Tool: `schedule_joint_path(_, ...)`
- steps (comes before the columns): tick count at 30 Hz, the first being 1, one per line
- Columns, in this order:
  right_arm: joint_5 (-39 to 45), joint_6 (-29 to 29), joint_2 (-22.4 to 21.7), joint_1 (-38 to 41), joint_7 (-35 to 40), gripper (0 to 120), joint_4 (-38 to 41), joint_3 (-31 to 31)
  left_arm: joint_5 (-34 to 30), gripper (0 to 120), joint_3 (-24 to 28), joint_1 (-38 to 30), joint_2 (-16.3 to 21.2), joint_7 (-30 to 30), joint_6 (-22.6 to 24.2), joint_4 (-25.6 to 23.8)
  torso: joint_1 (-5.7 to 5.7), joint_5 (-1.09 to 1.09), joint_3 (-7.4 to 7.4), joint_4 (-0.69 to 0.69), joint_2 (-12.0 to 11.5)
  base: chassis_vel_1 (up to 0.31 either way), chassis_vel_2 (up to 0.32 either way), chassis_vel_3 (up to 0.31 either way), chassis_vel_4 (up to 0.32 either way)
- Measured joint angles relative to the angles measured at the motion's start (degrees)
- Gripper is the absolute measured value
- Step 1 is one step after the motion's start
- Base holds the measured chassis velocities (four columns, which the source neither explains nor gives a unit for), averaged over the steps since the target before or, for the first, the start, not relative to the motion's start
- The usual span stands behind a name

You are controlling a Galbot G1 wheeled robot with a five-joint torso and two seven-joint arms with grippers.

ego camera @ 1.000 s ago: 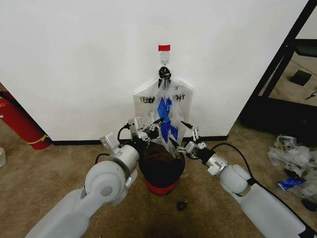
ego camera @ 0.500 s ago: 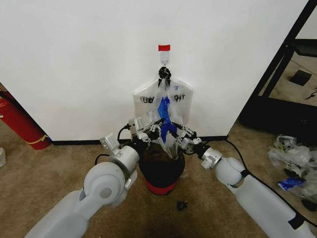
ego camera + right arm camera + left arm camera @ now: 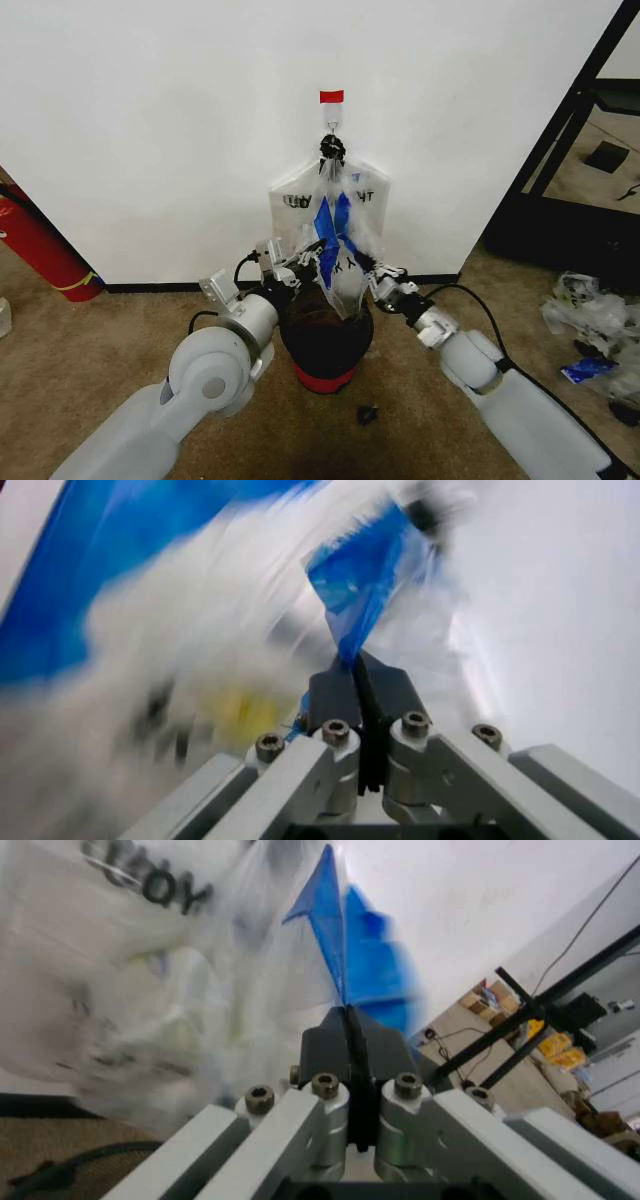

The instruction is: Pick up the garbage bag from the wall and place it over the trash bin.

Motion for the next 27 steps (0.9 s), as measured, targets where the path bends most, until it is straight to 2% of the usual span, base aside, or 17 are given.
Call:
schedule_joint_path(1, 0.0, 0.0, 0.0, 0.0, 0.0, 0, 0.0, 0.0, 0.0, 0, 0.0, 0.0, 0.0, 0.0, 0.0, 0.0, 0.00, 0.00, 0.00, 0.00, 0.0, 0.000, 0.000, 0.000, 0.000)
schedule_joint_path(4, 12.1, -2.3, 0.7, -4.3, 2.5, 0, 5.7, 2.7, 0.0, 0, -1.2, 0.8, 0.3, 0.0, -0.1, -0.2, 0.00, -0.01, 0.00, 0.00, 0.0, 0.000, 0.000, 0.000, 0.000)
schedule_joint_path(7, 19.7, -3.3, 2.4, -8.0, 4.8, 0, 9.0, 4.8, -0.1, 0, -2.6, 2.3, 0.7, 0.0, -0.1, -1.2, 0.00, -0.01, 0.00, 0.00, 0.0, 0.000, 0.000, 0.000, 0.000)
schedule_joint_path(12, 21.4, -2.9, 4.3, -11.0, 5.9, 0, 10.4, 6.9, 0.0, 0, -4.2, 5.0, 1.0, 0.1, -0.1, -2.9, 0.00, -0.01, 0.00, 0.01, 0.0, 0.000, 0.000, 0.000, 0.000)
schedule_joint_path(16, 19.3, -1.3, 6.7, -17.7, 6.4, 0, 12.4, 8.9, 1.0, 0, -6.4, 10.2, 0.9, 0.6, -0.1, -5.0, 0.00, 0.00, -0.01, 0.01, 0.0, 0.000, 0.000, 0.000, 0.000)
schedule_joint_path(27, 16.2, 4.0, 8.0, -29.0, 3.0, 0, 14.6, 12.6, 4.8, 0, -6.8, 18.4, 0.2, 2.0, -0.3, -7.2, -0.01, 0.00, 0.00, 0.00, 0.0, 0.000, 0.000, 0.000, 0.000)
